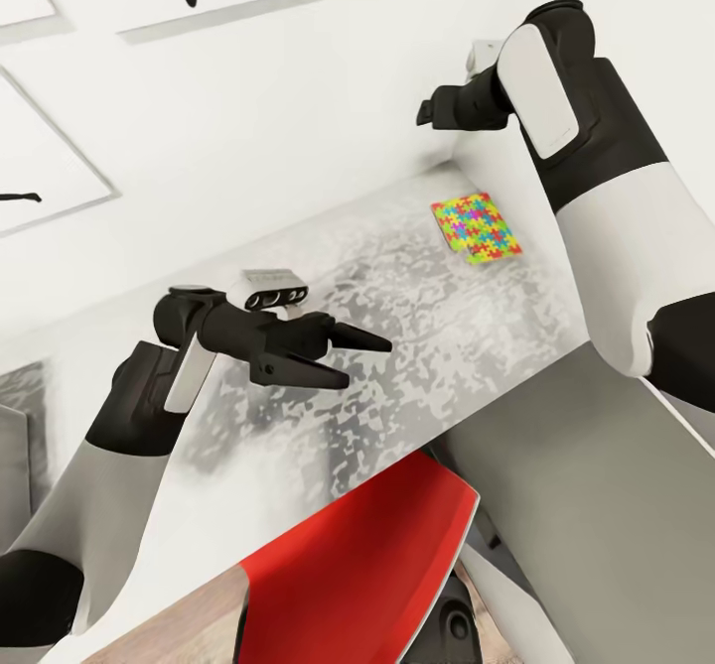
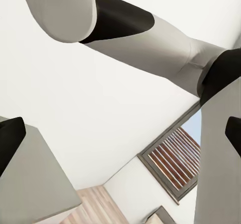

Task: Put all the toys in the child's room - the three board games (two on the bed and one on the table), the two jigsaw puzzles on the table, and the tennis ball on the table - inside the toy box on the table in the child's room.

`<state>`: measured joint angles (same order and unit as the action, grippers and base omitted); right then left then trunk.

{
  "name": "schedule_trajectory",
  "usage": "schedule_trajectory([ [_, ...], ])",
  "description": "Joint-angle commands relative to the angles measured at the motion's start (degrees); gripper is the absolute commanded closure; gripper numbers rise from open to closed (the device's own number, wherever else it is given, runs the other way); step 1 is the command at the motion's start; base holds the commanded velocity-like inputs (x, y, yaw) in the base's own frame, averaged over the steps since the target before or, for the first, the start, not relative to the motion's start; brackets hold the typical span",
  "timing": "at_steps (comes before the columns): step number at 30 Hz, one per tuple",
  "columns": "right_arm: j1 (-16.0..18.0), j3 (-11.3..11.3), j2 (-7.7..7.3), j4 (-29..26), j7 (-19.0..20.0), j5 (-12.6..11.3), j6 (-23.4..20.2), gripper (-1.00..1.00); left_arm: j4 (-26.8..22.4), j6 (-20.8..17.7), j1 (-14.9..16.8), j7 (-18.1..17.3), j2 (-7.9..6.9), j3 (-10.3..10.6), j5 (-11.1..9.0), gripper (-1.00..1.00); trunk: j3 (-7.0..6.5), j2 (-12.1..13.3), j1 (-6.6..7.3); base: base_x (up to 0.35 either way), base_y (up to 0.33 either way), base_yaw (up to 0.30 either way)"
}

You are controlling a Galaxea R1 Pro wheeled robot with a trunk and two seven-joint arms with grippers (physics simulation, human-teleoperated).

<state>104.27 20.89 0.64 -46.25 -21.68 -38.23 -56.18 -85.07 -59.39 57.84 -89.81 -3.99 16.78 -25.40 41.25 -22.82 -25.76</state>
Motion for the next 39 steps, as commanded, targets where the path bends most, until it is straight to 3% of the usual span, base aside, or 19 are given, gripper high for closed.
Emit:
schedule_trajectory([
  [1, 0.06, 0.15, -0.07, 0.0, -0.56, -0.61, -0.01, -1.0, 0.0, -0.61, 0.14, -0.19, -0.05, 0.09, -0.1, -1.0, 0.16, -0.1, -0.03, 0.0, 0.0, 0.0],
  [10, -0.16, 0.51, -0.11, 0.67, -0.45, -0.55, 4.17, -1.0, 0.0, -0.61, 0.69, -0.19, -0.02, 0.09, -0.3, -1.0, 1.0, -0.1, -0.03, 0.0, 0.0, 0.0],
  [19, -0.28, 0.56, 0.15, 8.91, -0.46, -0.23, 12.14, -1.0, 0.0, -0.61, 0.77, -0.19, -0.06, 0.11, -0.25, -1.0, 1.84, -0.1, -0.03, 0.0, 0.0, 0.0],
  [24, -0.19, 0.65, 0.2, 10.26, -0.46, 0.24, 14.97, -1.0, 0.0, -0.61, 0.81, -0.19, -0.05, 0.1, -0.05, -1.0, 2.31, -0.1, -0.03, 0.0, 0.0, 0.0],
  [36, -0.1, 0.83, 0.31, 10.96, -0.23, 8.19, 16.96, -1.0, 0.0, -0.61, 0.95, -0.19, 0.02, 0.09, 0.01, -1.0, 3.44, -0.1, -0.03, 0.0, 0.0, 0.0],
  [39, -0.02, 0.8, 0.32, 10.99, -0.2, 8.98, 17.08, -1.0, 0.0, -0.61, 0.95, -0.19, -0.02, 0.09, -0.04, -1.0, 3.72, -0.1, -0.03, 0.0, 0.0, 0.0],
])
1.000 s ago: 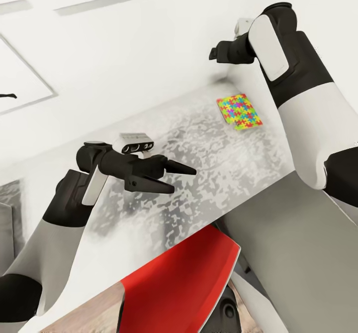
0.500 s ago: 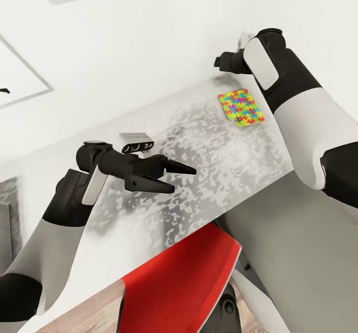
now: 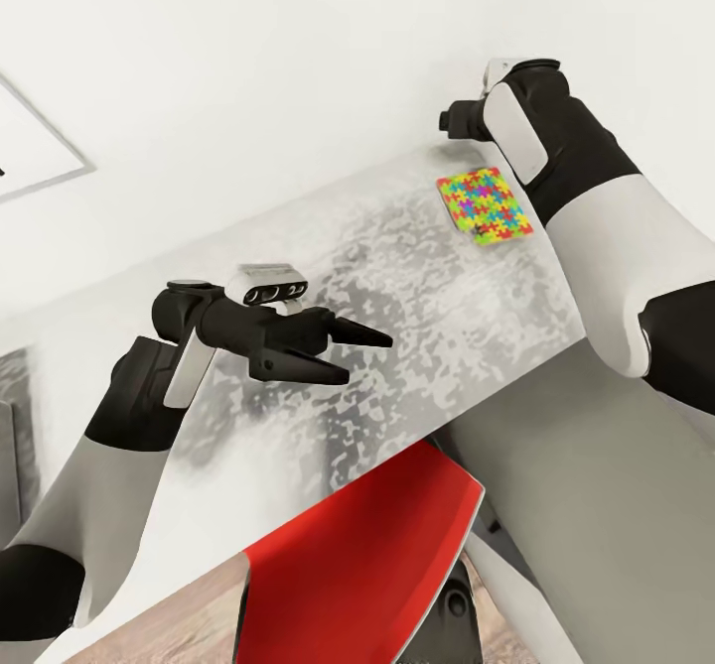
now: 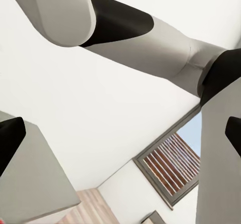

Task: Put all the toys in the child's room - the three board games (two on the bed and one on the table), the two jigsaw puzzles on the table, and the tennis ball on the table - inside the toy box on the table in the child's room.

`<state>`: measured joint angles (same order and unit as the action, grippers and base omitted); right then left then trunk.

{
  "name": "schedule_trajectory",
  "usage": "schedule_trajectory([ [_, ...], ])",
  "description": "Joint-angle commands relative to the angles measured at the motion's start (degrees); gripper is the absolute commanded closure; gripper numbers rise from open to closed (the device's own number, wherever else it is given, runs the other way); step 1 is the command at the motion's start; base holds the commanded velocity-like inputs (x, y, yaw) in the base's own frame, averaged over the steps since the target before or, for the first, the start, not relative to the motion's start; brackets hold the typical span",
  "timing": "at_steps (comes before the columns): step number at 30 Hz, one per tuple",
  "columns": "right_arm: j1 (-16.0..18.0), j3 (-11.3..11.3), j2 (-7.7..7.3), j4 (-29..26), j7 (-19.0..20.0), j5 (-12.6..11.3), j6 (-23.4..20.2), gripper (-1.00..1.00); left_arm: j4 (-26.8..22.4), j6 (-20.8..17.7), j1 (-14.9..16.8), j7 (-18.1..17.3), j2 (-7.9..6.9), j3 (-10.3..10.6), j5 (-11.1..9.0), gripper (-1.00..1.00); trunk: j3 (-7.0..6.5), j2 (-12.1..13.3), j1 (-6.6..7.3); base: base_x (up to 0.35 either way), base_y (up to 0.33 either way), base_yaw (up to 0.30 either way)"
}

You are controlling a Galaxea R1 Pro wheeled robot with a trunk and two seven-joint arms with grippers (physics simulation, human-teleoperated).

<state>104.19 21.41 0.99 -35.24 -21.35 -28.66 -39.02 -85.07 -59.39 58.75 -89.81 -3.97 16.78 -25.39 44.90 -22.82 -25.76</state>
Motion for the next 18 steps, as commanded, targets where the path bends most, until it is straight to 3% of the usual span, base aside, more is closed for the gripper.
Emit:
schedule_trajectory([
  [1, 0.07, 0.28, -0.03, -0.02, -0.53, -0.47, -0.07, -1.0, 0.0, -0.61, 0.05, -0.19, -0.05, 0.09, -0.06, -1.0, 0.16, -0.09, -0.03, 0.0, 0.0, 0.0],
  [10, 1.39, 0.24, 0.04, -0.13, -0.53, 0.01, -0.01, -1.0, 0.0, -0.61, 0.06, -0.19, -0.07, 0.09, 0.04, -1.0, 1.01, -0.09, -0.03, 0.0, 0.0, 0.0],
  [18, 2.52, 0.18, 1.67, -0.17, -0.47, -0.11, -0.01, -1.0, 0.0, -0.61, 0.13, -0.19, -0.07, 0.09, -0.14, -1.0, 1.76, -0.09, -0.03, 0.0, 0.0, 0.0],
])
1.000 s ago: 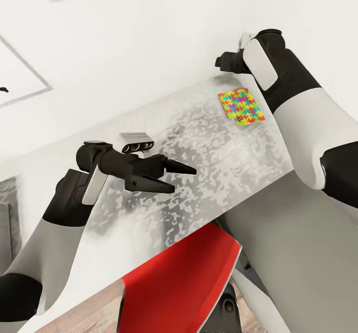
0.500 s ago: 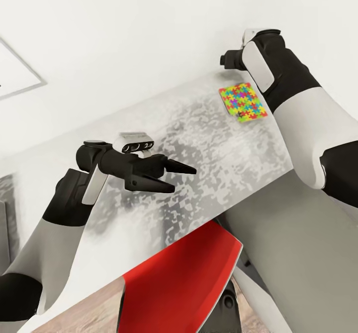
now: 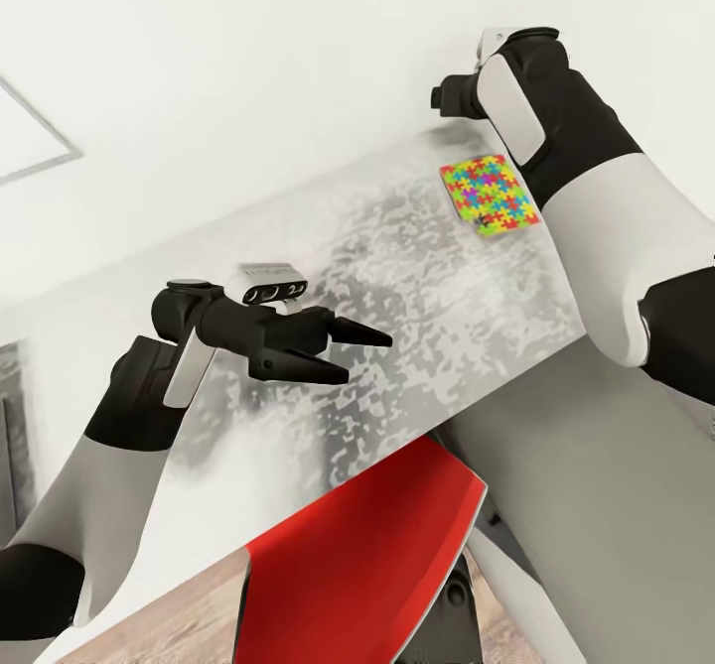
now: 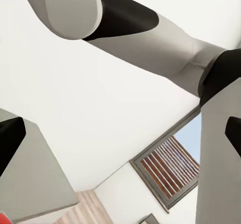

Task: Put all the toys in the child's room - the three board games (two on the bed and one on the table), the two jigsaw puzzles on the table, and the tennis ball on the table - inside the toy box on the table in the child's room.

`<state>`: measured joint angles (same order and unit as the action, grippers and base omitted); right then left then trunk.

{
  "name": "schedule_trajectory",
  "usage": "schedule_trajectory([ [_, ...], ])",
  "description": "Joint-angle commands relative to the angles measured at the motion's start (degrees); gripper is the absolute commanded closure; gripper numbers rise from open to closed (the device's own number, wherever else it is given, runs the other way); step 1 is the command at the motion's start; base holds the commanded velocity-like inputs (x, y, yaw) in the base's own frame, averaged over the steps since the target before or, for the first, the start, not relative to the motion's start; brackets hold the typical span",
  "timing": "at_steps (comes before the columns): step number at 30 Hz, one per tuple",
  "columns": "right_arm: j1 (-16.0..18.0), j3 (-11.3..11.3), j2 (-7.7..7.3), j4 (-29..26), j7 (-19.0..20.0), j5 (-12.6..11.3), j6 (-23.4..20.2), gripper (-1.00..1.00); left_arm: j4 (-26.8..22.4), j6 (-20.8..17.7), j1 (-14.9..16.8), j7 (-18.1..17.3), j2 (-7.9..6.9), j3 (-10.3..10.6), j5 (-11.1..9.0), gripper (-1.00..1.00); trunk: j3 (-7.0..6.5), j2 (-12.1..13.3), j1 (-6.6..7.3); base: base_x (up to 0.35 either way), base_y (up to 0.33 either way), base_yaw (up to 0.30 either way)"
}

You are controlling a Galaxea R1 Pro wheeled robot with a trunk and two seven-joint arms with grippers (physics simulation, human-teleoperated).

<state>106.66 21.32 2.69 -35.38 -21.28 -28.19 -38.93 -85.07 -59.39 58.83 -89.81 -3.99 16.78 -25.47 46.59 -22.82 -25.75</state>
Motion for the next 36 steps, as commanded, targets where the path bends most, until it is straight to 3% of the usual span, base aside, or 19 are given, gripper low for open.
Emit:
schedule_trajectory([
  [1, 0.11, 0.27, 0.12, -0.03, -0.53, -0.59, -0.1, -1.0, -0.01, -0.61, 0.05, -0.19, -0.05, 0.09, -0.06, -1.0, 0.16, -0.09, -0.03, 0.0, 0.0, 0.0],
  [18, 1.59, 0.18, 3.36, 0.02, -0.4, -0.58, -0.18, -1.0, -0.01, -0.61, 0.25, -0.19, -0.18, 0.09, -0.17, -1.0, 1.76, -0.09, -0.03, 0.0, 0.0, 0.0],
  [36, 1.93, 0.3, 3.41, 0.05, 2.64, -0.46, -0.18, -1.0, -0.01, -0.61, 0.4, -0.19, -0.07, 0.09, 0.0, -1.0, 3.45, -0.09, -0.03, 0.0, 0.0, 0.0],
])
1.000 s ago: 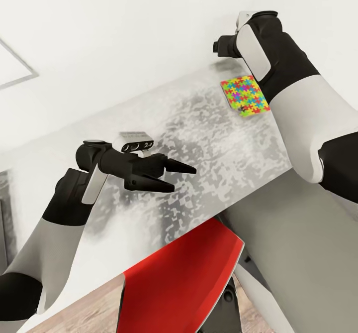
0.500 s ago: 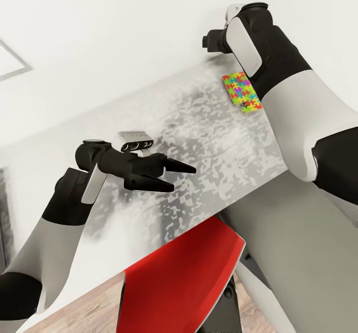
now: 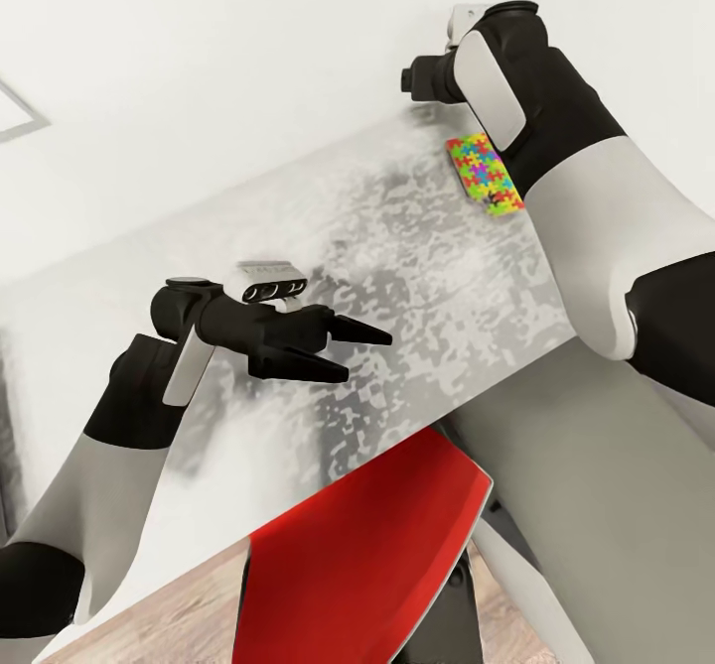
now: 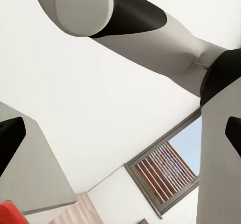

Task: Put all the toys in the child's room - the three board games (two on the bed and one on the table), the two jigsaw puzzles on the table, and the tennis ball on the table - inside the toy box on the table in the child's room.

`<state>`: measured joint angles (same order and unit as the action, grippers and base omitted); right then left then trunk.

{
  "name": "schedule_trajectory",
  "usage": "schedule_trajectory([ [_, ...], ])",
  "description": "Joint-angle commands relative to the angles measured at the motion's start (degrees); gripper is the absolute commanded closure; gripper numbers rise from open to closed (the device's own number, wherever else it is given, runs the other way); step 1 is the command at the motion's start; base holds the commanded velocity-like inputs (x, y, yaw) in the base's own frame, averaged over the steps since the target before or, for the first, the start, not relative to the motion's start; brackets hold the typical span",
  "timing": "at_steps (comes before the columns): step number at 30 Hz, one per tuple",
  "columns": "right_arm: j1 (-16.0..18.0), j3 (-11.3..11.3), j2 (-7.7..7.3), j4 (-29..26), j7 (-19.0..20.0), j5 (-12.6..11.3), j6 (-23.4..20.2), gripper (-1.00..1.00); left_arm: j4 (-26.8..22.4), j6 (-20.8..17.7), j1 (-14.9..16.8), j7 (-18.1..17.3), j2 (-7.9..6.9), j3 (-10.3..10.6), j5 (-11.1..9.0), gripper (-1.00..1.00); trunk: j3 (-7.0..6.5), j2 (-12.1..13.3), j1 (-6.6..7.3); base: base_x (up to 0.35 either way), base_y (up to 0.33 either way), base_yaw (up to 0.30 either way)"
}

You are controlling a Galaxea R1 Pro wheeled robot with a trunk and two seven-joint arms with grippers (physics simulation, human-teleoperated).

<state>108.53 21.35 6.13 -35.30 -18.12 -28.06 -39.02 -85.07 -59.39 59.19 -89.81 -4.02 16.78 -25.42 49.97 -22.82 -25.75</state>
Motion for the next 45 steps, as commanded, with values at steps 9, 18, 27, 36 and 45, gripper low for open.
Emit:
schedule_trajectory([
  [9, 0.93, 0.3, -0.31, -0.03, -0.12, -0.59, -0.18, -1.0, 0.0, -0.61, 0.05, -0.19, -0.01, 0.09, -0.07, -1.0, 0.91, -0.09, -0.03, 0.0, 0.0, 0.0],
  [18, 2.19, 0.4, -0.4, -0.03, -0.04, -0.68, -0.42, -1.0, 0.0, -0.61, 0.05, -0.19, -0.02, 0.09, -0.03, -1.0, 1.76, -0.09, -0.03, 0.0, 0.0, 0.0],
  [27, 2.67, 0.41, -0.51, -0.03, 0.0, -0.66, -0.44, -1.0, 0.0, -0.61, 0.15, -0.19, -0.14, 0.09, -0.02, -1.0, 2.6, -0.09, -0.03, 0.0, 0.0, 0.0],
  [36, 3.46, 0.47, -0.56, 0.05, 0.01, -0.66, -0.45, -1.0, 0.0, -0.61, 0.38, -0.19, -0.11, 0.09, -0.08, -1.0, 3.45, -0.09, -0.03, 0.0, 0.0, 0.0],
  [45, 3.52, 0.53, -0.63, 0.06, 0.01, -0.63, -0.46, -1.0, 0.0, -0.61, 0.4, -0.19, -0.11, 0.06, -0.19, -1.0, 4.29, -0.09, -0.03, 0.0, 0.0, 0.0],
])
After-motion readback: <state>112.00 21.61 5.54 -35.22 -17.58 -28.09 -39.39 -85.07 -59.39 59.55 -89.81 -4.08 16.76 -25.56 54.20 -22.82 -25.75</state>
